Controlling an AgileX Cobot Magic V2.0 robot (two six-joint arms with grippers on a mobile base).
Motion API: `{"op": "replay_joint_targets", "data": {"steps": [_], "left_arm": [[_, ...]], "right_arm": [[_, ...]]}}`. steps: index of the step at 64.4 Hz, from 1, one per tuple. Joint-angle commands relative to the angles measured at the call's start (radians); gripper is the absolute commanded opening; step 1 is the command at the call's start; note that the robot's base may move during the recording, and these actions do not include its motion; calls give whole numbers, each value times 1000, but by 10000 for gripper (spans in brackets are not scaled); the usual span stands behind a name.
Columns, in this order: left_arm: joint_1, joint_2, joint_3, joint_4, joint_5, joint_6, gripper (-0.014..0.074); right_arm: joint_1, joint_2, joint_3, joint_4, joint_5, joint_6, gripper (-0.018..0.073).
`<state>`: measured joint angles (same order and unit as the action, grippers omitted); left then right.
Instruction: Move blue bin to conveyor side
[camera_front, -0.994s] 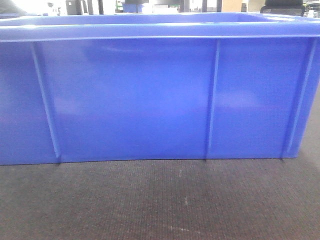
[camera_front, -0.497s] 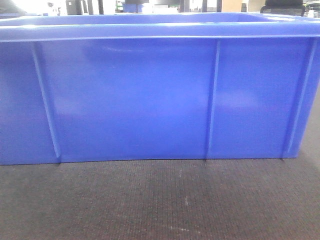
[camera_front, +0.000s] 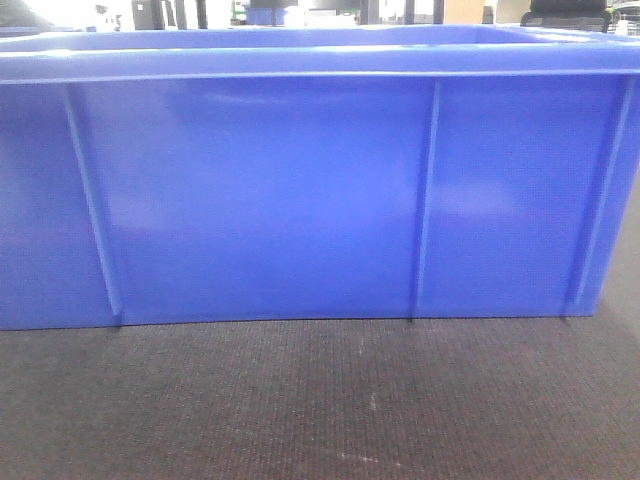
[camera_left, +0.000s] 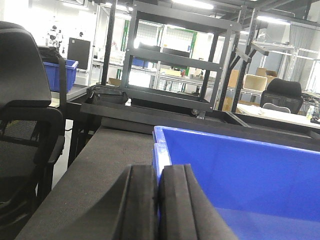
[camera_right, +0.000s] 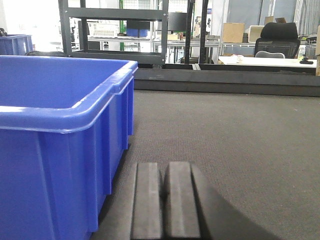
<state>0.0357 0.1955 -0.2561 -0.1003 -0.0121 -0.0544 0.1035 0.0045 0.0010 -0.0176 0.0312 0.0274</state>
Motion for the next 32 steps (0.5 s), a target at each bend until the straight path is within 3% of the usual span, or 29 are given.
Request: {"op": "replay_joint_targets", "data": {"steps": [1,12,20,32], "left_arm": [[1,-4,2,1,-22,-3,2],[11,-4,5,5,2,-1,2],[-12,-15,51,172,33,29,2],[-50,-117,206,167,24,29,2]], "right_arm": [[-5,-4,-1,2,-23,-4,-79],[-5,-4,-1,2,-23,-4,-79],[-5,-4,-1,2,-23,-4,-79],[-5,-4,-1,2,-23,-4,-79]]}}
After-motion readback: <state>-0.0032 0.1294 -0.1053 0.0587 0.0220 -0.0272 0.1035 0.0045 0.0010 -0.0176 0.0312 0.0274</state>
